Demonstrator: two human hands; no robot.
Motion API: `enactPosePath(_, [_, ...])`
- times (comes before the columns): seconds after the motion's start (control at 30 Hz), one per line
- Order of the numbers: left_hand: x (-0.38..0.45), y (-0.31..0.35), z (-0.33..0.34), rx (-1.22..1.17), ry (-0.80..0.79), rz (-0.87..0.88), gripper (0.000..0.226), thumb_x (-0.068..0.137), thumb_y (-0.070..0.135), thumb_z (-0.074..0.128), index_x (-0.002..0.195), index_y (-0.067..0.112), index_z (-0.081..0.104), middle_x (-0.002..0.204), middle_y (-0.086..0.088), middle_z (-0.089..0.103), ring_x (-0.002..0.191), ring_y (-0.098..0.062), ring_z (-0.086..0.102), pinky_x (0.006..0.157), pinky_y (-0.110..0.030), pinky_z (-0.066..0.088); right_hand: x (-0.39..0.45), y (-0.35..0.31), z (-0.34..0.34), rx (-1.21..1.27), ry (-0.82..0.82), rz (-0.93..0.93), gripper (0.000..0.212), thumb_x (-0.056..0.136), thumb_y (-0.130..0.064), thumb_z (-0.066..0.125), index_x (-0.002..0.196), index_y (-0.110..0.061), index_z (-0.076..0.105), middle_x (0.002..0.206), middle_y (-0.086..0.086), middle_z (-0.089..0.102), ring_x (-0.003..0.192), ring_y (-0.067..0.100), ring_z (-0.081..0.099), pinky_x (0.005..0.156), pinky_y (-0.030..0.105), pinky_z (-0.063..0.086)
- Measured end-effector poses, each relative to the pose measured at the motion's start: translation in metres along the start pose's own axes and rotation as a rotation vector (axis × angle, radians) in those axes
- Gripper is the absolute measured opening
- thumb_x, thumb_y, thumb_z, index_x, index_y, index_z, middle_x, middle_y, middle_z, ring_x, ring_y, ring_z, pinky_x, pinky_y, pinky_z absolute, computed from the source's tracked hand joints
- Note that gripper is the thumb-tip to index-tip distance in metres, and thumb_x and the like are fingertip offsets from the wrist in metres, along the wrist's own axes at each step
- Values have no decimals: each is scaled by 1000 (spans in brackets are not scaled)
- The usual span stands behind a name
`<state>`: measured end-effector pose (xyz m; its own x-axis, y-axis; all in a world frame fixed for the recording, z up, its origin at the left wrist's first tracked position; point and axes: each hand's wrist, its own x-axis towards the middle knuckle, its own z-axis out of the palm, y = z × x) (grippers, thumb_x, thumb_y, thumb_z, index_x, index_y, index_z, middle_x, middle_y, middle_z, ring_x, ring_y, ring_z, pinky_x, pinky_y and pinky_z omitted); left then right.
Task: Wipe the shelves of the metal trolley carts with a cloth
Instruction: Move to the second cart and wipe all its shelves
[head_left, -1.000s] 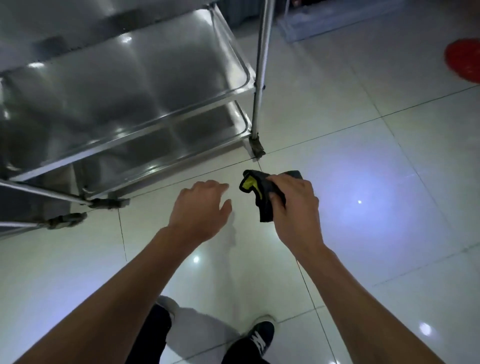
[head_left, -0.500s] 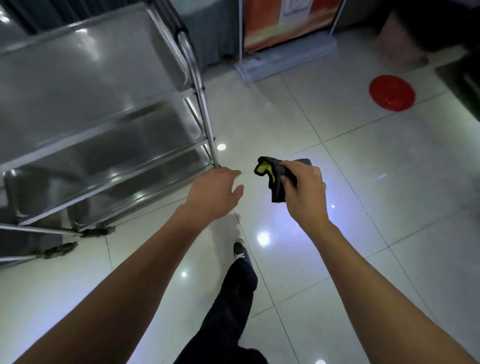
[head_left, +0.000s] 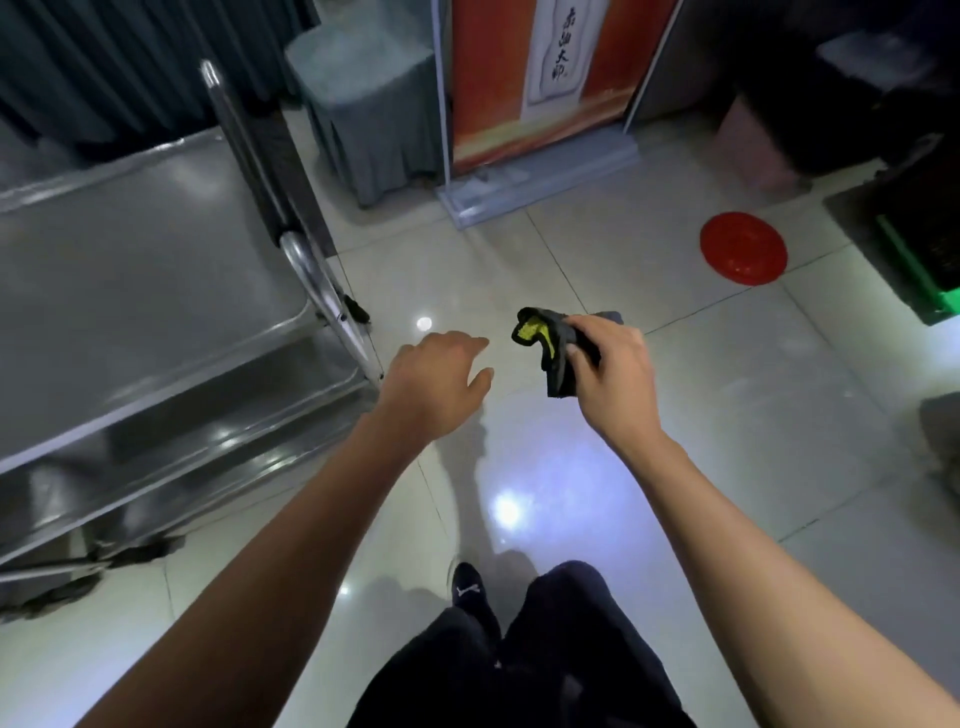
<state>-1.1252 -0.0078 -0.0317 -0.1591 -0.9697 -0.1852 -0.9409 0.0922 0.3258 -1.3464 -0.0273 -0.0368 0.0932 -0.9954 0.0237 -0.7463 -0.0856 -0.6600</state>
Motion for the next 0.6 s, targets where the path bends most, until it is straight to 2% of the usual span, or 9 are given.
enactPosePath(0.23, [133, 18, -17, 53, 3, -70, 48, 100, 47, 46, 144, 28, 49, 141, 3, 57, 125, -22, 55, 100, -43, 47, 146, 40, -19, 26, -32, -88, 30, 92, -10, 56, 117, -23, 68, 110, -3, 69, 106, 31, 57, 93, 47, 45])
enactPosePath(0.33, [189, 19, -27, 42, 3, -176, 49, 100, 47, 45, 145, 29, 47, 145, 4, 54, 129, -22, 52, 103, -43, 46, 215, 52, -24, 56, -75, -162, 30, 92, -8, 56, 116, -21, 69, 113, -4, 70, 105, 29, 59, 94, 46, 45])
enactPosePath(0.47, [243, 19, -48, -6, 13, -289, 49, 100, 46, 46, 146, 28, 46, 145, 2, 53, 131, -23, 51, 106, -47, 44, 298, 46, -30, 10, -185, -177, 31, 97, -14, 48, 118, -27, 68, 115, -9, 69, 110, 25, 54, 92, 46, 45])
enactPosePath(0.6, [294, 0, -79, -22, 118, -386, 48, 100, 47, 47, 143, 28, 49, 141, 1, 57, 127, -23, 53, 102, -45, 46, 378, 20, -22, 5, -244, -275, 28, 100, -18, 48, 119, -24, 68, 113, -6, 69, 108, 27, 56, 89, 49, 47])
